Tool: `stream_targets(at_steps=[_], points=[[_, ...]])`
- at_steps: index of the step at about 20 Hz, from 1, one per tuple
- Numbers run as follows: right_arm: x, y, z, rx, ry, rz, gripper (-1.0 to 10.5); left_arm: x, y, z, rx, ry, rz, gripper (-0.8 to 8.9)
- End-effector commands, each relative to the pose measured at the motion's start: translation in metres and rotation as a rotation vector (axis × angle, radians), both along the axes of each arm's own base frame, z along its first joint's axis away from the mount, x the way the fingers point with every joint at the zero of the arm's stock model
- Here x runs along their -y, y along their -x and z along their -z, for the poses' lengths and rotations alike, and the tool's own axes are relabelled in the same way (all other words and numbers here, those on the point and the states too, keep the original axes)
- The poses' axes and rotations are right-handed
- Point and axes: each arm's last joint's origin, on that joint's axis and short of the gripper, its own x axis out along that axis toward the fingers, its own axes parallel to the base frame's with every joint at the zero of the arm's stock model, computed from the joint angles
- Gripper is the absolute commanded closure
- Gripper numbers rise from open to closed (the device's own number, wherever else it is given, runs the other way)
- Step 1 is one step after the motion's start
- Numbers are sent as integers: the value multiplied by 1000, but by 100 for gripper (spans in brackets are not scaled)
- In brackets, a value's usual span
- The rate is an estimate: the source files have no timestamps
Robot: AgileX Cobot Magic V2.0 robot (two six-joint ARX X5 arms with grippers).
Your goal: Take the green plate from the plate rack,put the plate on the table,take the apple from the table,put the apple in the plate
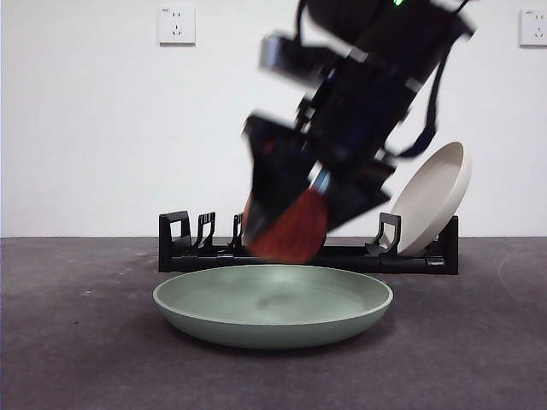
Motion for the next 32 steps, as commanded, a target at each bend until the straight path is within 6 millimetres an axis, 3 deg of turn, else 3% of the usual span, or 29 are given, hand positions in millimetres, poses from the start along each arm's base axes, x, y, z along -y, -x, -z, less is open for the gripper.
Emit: stream_targets(at_steps=[1,6,10,11,14,17,20,24,29,32], points=[[-6,-3,14,-17,10,4,963,0,0,2,-9,-7,-3,373],[-9,-8,37,-51,78,12,963,0,0,2,-12,-13,-3,373],[-8,-7,39,-67,86,15,924,0,0,3,-12,-15,-3,373],[-8,-6,39,-74,88,20,812,0,0,3,-12,-15,-3,373],[-7,-6,39,-88,96,26,306,-1,0,3,-13,-16,-3,373],[-6,-5,33,-73,79,31,281,-1,0,3,-13,-16,-3,373],[-5,-3,13,-26,37,32,281,-1,0,3,-13,-17,-3,373],[7,10,-28,42,-30,32,281,-1,1,3,-15,-22,-2,373],[51,59,-83,4,-7,31,286,-2,1,7,-34,-65,-3,373],[80,94,-105,-55,2,10,289,-4,2,10,-47,-96,-1,373]])
